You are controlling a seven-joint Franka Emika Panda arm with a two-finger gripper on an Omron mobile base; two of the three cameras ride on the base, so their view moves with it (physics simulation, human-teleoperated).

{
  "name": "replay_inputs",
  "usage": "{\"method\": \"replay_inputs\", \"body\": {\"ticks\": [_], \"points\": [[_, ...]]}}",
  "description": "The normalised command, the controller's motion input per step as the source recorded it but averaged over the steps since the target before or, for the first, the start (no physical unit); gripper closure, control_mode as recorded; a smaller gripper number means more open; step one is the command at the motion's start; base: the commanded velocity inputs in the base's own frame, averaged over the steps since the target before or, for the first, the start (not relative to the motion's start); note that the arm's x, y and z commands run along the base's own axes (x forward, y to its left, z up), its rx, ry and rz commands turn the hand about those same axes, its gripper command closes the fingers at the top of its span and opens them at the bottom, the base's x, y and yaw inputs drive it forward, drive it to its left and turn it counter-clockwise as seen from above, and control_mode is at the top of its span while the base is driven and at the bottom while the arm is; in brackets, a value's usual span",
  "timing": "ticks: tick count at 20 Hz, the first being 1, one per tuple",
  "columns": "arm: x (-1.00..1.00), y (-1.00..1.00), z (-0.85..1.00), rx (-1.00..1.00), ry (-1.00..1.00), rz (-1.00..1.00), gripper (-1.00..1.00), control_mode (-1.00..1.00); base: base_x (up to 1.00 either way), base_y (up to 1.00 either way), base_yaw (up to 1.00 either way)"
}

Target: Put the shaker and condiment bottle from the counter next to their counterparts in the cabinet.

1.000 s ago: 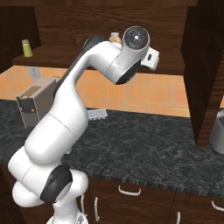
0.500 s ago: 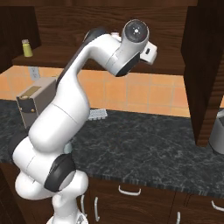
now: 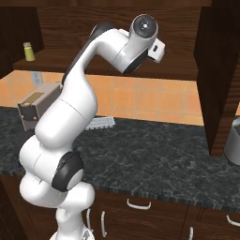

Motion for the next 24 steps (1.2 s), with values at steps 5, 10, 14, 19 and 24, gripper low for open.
{"method": "replay_inputs", "body": {"ticks": [5, 10, 14, 19, 24], "points": [[0.28, 0.02, 0.00, 0.07, -0.13, 0.02, 1.00, -1.00, 0.00, 0.00, 0.00], [0.18, 0.01, -0.02, 0.05, -0.15, 0.02, 1.00, -1.00, 0.00, 0.00, 0.00], [0.18, 0.07, -0.04, 0.01, -0.11, 0.02, 1.00, -1.00, 0.00, 0.00, 0.00], [0.31, 0.07, 0.00, 0.02, -0.05, 0.00, 1.00, -1.00, 0.00, 0.00, 0.00], [0.30, 0.00, 0.00, 0.01, -0.01, 0.00, 1.00, -1.00, 0.00, 0.00, 0.00]]}}
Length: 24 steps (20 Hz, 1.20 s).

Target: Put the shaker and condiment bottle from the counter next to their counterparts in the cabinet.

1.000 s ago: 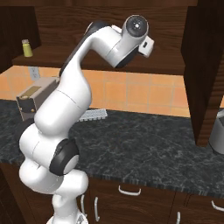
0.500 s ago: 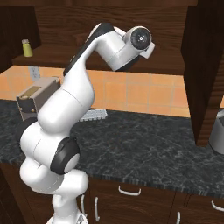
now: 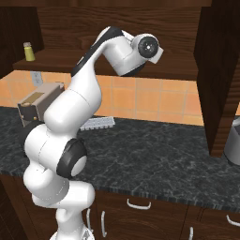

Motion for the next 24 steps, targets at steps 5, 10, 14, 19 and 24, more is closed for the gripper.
{"method": "replay_inputs", "body": {"ticks": [5, 10, 14, 19, 24], "points": [[0.21, 0.00, 0.00, 0.01, -0.01, 0.00, 1.00, -1.00, 0.00, 0.00, 0.00], [0.06, 0.00, 0.03, 0.01, -0.02, 0.00, -1.00, -1.00, 0.00, 0.00, 0.00], [0.03, 0.00, 0.05, 0.02, -0.05, 0.00, -1.00, -1.00, 0.00, 0.00, 0.00], [-0.09, -0.01, 0.23, 0.02, -0.05, 0.01, -1.00, -1.00, 0.00, 0.00, 0.00], [-0.96, -0.19, 0.07, 0.00, -0.13, 0.06, -1.00, -1.00, 0.00, 0.00, 0.00]]}}
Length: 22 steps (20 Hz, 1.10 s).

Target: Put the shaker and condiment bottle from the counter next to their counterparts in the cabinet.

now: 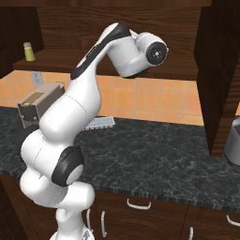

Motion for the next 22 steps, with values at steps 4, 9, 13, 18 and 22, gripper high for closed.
{"method": "replay_inputs", "body": {"ticks": [4, 9, 13, 18, 22], "points": [[-1.00, -0.14, -0.30, -0.04, -0.23, 0.07, -1.00, -1.00, 0.00, 0.00, 0.00], [-1.00, 0.31, -0.51, -0.06, -0.32, 0.09, -1.00, -1.00, 0.00, 0.00, 0.00], [-1.00, 1.00, -0.95, -0.23, -0.28, -0.02, -1.00, -1.00, 0.00, 0.00, 0.00], [-1.00, 0.81, -1.00, -0.33, -0.11, -0.09, -1.00, -1.00, 0.00, 0.00, 0.00], [-0.53, 0.30, -0.96, -0.40, 0.19, -0.01, -1.00, -1.00, 0.00, 0.00, 0.00]]}}
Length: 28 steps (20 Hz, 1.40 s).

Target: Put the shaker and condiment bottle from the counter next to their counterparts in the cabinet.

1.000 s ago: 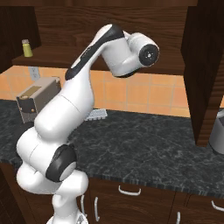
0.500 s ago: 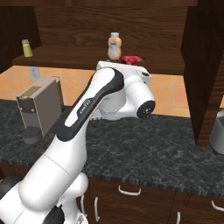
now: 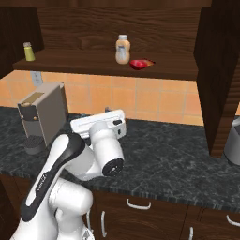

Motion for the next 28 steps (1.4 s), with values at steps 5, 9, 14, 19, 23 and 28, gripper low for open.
{"method": "replay_inputs", "body": {"ticks": [5, 9, 14, 19, 23, 28], "points": [[0.12, 0.54, -0.96, -0.34, 0.19, 0.23, -1.00, -1.00, 0.00, 0.00, 0.00], [0.27, 0.16, -0.43, -0.14, 0.44, 0.39, -1.00, -1.00, 0.00, 0.00, 0.00], [0.03, 0.14, -0.38, -0.21, 0.37, 0.25, -1.00, -1.00, 0.00, 0.00, 0.00], [0.15, -0.03, -0.69, -0.08, 0.05, 0.39, -1.00, -1.00, 0.00, 0.00, 0.00], [0.03, 0.01, -0.72, -0.01, -0.01, 0.36, -1.00, -1.00, 0.00, 0.00, 0.00], [-0.03, 0.16, -0.22, -0.02, 0.04, 0.16, -1.00, -1.00, 0.00, 0.00, 0.00]]}}
